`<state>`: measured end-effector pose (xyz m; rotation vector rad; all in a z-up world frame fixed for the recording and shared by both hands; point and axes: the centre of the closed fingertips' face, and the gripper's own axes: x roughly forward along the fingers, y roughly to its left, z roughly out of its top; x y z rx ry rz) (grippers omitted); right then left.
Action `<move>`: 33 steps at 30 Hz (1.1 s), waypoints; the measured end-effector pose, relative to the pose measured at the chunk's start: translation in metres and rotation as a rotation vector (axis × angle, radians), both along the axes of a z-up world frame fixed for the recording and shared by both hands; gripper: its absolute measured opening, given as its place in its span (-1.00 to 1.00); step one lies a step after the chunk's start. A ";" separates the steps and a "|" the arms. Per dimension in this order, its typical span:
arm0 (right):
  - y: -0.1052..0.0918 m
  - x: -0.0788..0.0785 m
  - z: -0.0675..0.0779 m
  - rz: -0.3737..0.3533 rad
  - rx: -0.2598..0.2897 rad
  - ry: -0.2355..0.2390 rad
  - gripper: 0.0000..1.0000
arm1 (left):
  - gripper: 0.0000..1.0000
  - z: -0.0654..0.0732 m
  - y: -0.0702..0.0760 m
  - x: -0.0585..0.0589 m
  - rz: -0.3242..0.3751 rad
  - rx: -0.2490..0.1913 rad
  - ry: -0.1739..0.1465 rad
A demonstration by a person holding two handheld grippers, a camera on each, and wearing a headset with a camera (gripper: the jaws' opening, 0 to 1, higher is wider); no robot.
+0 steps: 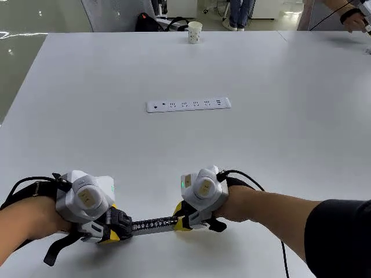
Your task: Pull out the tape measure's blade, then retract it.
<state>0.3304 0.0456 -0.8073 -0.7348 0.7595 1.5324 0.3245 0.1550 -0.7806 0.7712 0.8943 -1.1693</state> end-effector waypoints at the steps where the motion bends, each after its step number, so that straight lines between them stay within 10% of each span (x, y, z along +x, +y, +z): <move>1: 0.000 0.000 0.000 0.001 -0.001 -0.001 -0.81 | -0.35 0.000 0.000 0.000 0.000 0.000 0.000; 33: -0.019 0.004 -0.001 -0.007 -0.023 -0.004 -0.81 | -0.35 0.001 0.000 0.000 0.002 -0.001 -0.002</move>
